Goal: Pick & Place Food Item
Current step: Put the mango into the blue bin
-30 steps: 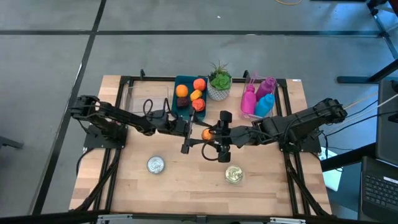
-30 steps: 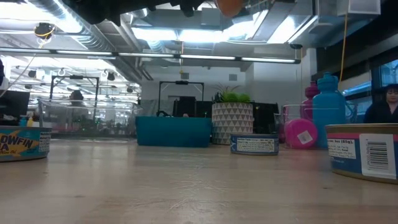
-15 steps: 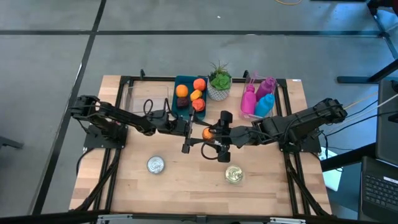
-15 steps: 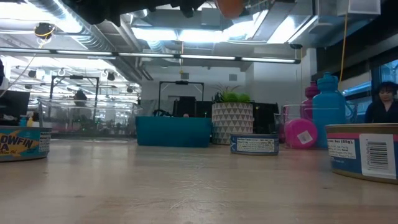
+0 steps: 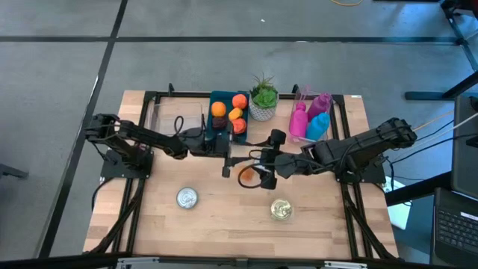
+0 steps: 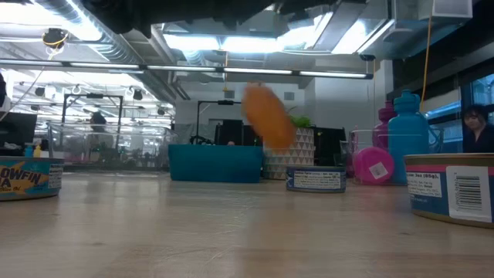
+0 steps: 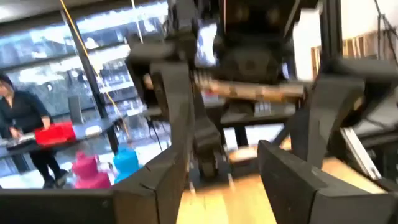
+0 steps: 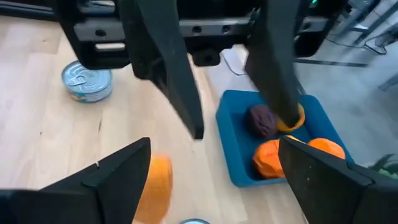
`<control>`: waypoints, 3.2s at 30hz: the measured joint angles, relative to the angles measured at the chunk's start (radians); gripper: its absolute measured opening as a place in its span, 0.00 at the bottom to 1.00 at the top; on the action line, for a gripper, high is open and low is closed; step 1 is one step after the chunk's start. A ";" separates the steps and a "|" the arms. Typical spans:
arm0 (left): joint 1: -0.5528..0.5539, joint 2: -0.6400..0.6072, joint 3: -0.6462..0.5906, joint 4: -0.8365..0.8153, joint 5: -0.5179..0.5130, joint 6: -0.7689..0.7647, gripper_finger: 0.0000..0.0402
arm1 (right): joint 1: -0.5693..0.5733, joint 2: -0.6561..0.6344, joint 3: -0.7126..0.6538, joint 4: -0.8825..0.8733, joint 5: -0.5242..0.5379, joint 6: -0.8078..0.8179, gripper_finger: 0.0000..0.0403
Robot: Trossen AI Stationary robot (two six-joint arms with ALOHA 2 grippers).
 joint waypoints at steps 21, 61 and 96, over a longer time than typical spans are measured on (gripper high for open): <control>-0.007 -0.102 0.000 -1.272 -0.294 0.102 0.37 | -0.035 0.000 -0.263 -0.069 -0.124 0.336 0.85; 0.005 -0.220 -0.010 -1.976 -0.353 -0.518 0.63 | -0.049 0.000 -0.265 -0.033 -0.210 0.257 0.85; 0.280 -0.102 -0.064 -1.873 -0.159 -0.378 0.61 | -0.049 -0.001 -0.264 -0.037 -0.211 0.252 0.85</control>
